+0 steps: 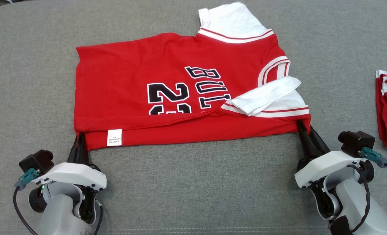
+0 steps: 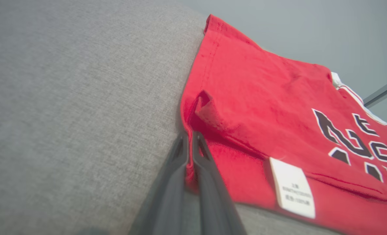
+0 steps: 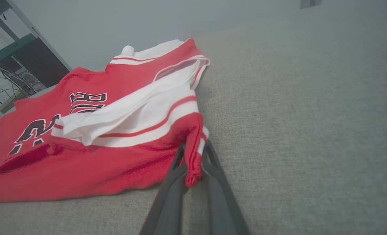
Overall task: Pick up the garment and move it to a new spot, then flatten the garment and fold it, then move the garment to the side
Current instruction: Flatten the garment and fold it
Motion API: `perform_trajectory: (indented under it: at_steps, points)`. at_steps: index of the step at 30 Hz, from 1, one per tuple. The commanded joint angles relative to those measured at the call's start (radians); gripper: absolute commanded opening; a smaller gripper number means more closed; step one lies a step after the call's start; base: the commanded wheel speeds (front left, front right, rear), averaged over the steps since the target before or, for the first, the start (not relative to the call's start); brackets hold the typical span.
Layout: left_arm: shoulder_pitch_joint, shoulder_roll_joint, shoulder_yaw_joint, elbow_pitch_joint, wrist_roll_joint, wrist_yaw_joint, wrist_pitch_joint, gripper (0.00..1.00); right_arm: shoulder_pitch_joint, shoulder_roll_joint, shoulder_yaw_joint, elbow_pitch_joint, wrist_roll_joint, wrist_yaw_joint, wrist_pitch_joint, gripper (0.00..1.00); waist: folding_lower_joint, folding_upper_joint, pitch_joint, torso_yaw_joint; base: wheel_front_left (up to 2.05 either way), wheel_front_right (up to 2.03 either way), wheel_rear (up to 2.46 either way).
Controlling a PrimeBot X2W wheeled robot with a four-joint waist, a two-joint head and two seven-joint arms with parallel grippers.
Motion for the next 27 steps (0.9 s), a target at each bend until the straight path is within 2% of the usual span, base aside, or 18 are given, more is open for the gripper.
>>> perform_trajectory:
  at_steps: [1,7,15,27]
  points:
    - [0.019,0.022,0.027,-0.021,0.005,-0.007,0.002,0.00,-0.001,-0.001,0.014,-0.026,-0.010,0.003,-0.006,0.00,0.0000,0.0000,-0.009,0.001,0.00,0.00,0.00]
    - [0.068,0.022,0.071,-0.051,0.056,0.003,0.002,0.00,0.027,0.004,0.028,-0.024,-0.008,0.003,-0.006,0.00,0.0000,0.0000,-0.067,-0.011,0.00,0.00,0.00]
    - [0.121,0.027,0.130,-0.050,0.128,0.027,0.002,0.00,0.101,-0.002,0.096,-0.049,0.009,0.003,-0.006,0.00,0.0000,0.0000,-0.143,-0.035,0.00,0.00,0.00]
    - [0.162,0.031,0.206,-0.026,0.180,0.051,0.002,0.00,0.195,-0.024,0.164,-0.108,0.038,0.003,-0.006,0.00,0.0000,0.0000,-0.188,-0.075,0.00,0.00,0.00]
